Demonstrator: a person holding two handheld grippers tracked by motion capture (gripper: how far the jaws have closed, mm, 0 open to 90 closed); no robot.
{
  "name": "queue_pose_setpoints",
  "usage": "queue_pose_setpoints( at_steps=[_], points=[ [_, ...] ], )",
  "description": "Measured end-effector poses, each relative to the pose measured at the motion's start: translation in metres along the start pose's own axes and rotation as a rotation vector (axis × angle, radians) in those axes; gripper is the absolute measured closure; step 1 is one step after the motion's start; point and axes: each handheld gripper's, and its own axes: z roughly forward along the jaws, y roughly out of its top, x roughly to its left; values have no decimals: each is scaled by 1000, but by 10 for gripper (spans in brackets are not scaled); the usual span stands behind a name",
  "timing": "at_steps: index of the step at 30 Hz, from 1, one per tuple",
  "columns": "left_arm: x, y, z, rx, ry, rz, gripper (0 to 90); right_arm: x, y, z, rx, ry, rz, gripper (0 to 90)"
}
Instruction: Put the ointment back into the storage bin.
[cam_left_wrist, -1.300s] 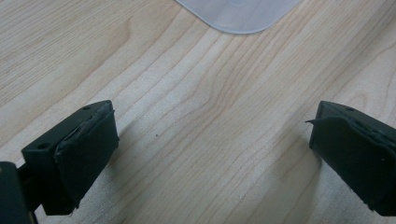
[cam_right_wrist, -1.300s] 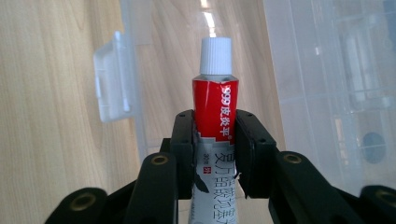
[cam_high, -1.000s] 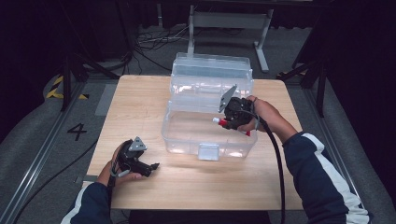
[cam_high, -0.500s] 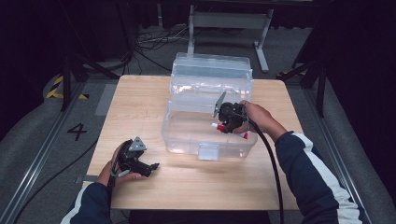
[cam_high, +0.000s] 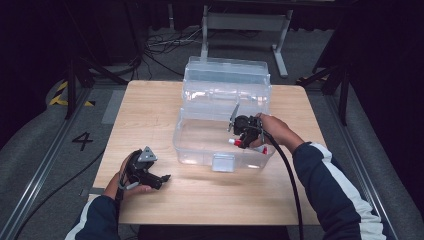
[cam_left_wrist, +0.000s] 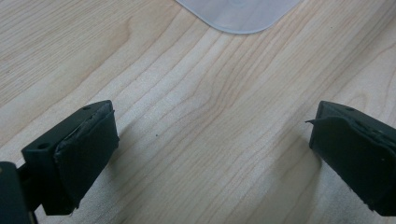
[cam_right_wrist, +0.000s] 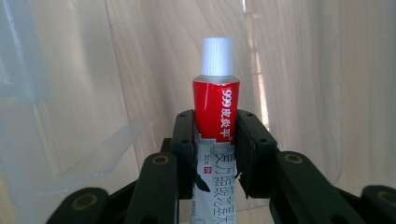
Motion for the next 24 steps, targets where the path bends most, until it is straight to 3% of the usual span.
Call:
queue_pose_setpoints(
  at_steps=[6,16,24],
  points=[
    [0,0,0,0,0,0,15,-1,-1,5,-7,22,12,710],
    [0,0,0,0,0,0,15,4,1,13,44,44,-14,711],
    [0,0,0,-2,0,1,15,3,0,13,28,52,-7,713]
  ],
)
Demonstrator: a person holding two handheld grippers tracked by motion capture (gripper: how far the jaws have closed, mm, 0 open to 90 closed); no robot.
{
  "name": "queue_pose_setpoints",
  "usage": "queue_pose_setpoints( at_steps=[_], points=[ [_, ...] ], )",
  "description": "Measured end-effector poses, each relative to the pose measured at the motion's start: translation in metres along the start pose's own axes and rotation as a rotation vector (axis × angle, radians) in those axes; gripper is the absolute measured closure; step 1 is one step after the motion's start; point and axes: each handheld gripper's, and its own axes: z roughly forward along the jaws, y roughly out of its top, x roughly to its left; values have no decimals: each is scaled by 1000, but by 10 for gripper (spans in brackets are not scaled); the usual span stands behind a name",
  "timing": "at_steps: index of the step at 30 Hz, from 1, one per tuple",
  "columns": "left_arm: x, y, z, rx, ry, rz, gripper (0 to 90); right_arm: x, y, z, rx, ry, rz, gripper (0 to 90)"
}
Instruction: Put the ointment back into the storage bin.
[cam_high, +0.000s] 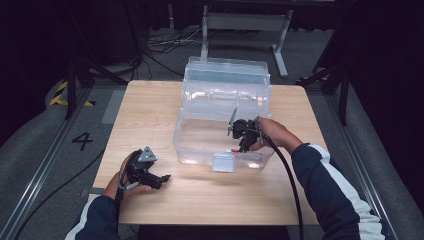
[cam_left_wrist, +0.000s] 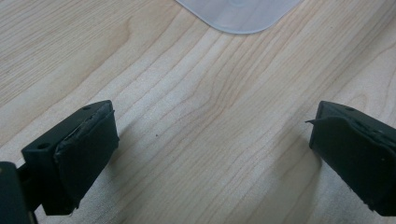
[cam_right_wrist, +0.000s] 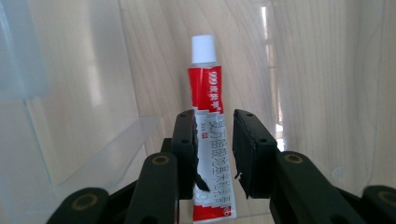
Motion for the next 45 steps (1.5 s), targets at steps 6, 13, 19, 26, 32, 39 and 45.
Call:
queue_pose_setpoints(
  at_steps=[6,13,19,26,32,39,45],
  points=[
    [0,0,0,0,0,0,15,0,-1,0,-9,-1,5,704],
    [0,0,0,0,0,0,15,-1,-2,-1,-20,-5,3,694],
    [0,0,0,2,0,-1,15,0,-3,-4,-40,-14,12,681],
    [0,0,0,2,1,-1,15,1,-7,-9,-68,-25,21,673],
    [0,0,0,0,0,0,15,1,-9,-13,-91,-36,29,656],
    [0,0,0,2,1,-1,15,6,-13,-23,-134,-56,30,621],
    [0,0,0,1,0,0,15,11,-18,-34,-190,-78,40,581]
  ],
)
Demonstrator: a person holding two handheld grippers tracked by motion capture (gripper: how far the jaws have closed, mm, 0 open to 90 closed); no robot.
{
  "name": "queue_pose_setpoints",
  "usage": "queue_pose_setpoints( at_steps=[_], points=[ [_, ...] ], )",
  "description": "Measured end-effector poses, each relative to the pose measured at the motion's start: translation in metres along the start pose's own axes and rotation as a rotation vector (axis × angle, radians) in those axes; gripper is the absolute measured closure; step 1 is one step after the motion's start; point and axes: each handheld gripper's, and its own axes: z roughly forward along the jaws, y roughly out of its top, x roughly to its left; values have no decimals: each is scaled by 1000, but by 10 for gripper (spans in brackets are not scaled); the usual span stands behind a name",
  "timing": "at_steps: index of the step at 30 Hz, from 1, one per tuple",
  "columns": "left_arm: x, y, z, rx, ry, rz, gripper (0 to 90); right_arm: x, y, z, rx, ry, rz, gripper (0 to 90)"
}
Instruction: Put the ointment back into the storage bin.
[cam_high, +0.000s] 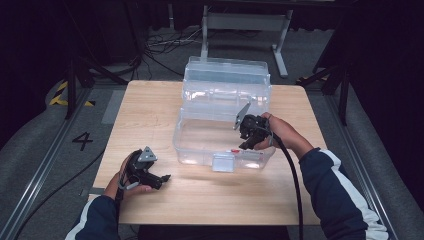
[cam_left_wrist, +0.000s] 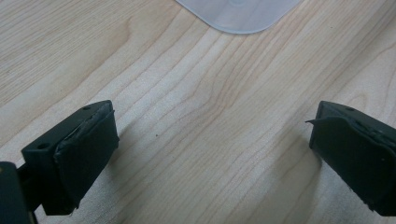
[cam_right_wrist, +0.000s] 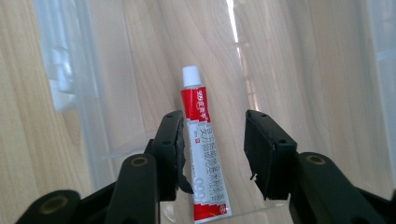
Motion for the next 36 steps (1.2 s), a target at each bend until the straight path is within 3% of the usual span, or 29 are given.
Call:
queue_pose_setpoints(
  at_steps=[9,21,26,27,29,32,33,36],
  points=[
    [0,0,0,0,0,0,15,4,-5,-15,-80,-30,7,547],
    [0,1,0,4,-3,2,17,6,-15,-43,-192,-106,9,494],
    [-3,6,-4,34,5,1,93,5,-21,-58,-248,-157,24,465],
    [-4,8,-5,29,-1,5,231,3,-23,-67,-276,-188,40,459],
    [-8,14,-9,26,-10,37,158,1,-25,-76,-310,-211,48,457],
    [-11,19,-16,0,-4,56,213,-3,-28,-85,-343,-250,62,451],
    [-15,27,-24,-42,10,60,202,-6,-29,-88,-359,-266,70,448],
    [-21,42,-36,-69,24,108,200,-18,-32,-98,-414,-291,108,457]
  ],
)
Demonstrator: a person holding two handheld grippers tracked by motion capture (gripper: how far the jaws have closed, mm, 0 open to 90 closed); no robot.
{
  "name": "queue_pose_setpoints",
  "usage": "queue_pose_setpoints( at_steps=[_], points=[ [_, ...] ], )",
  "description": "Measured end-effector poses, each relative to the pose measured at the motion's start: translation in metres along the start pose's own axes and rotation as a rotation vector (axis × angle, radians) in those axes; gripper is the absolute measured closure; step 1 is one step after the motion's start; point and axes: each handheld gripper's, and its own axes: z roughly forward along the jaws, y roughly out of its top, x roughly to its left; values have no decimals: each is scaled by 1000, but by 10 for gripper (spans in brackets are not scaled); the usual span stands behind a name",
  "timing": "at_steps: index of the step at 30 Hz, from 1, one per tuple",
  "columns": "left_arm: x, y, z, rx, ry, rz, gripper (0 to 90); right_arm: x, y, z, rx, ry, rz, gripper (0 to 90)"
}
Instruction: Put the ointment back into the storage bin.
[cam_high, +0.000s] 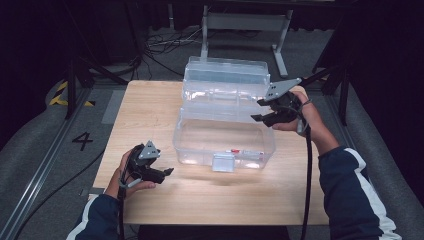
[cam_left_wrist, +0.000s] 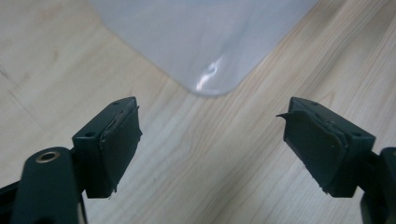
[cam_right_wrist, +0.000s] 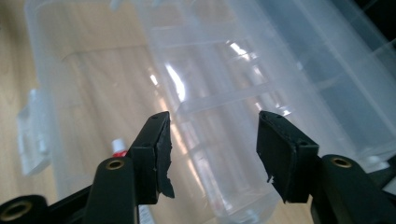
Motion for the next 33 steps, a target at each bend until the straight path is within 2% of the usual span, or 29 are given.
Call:
queue_pose_setpoints(
  at_steps=[3,4,6,9,14,15,16,19,21,23,25,27,33],
  points=[
    [-7,16,-9,-23,4,55,233,-11,4,-1,-14,-33,19,437],
    [-7,16,-9,-23,4,55,233,-11,4,-1,-14,-33,19,437],
    [-11,28,-14,-25,-6,88,240,-19,9,-2,-21,-46,32,436],
    [-14,42,-16,4,-2,150,273,-28,16,3,-2,-75,40,436],
    [-19,64,-9,36,-10,213,297,-36,25,12,11,-84,36,456],
    [-19,64,-9,36,-10,213,320,-36,25,12,11,-84,36,456],
    [-22,72,-4,44,-14,221,346,-41,29,21,45,-57,29,565],
    [-26,80,4,64,-25,240,356,-44,31,28,70,-29,11,562],
    [-29,86,11,85,-49,265,385,-49,32,36,88,-21,34,556],
    [-32,90,19,111,-80,287,426,-54,33,43,107,-36,36,554],
    [-34,94,27,144,-93,304,458,-55,34,49,120,-41,34,554],
    [-34,96,32,156,-105,320,504,-56,35,56,144,-48,32,556],
    [-28,96,44,199,-132,312,591,-61,36,70,177,-33,41,604]
  ],
)
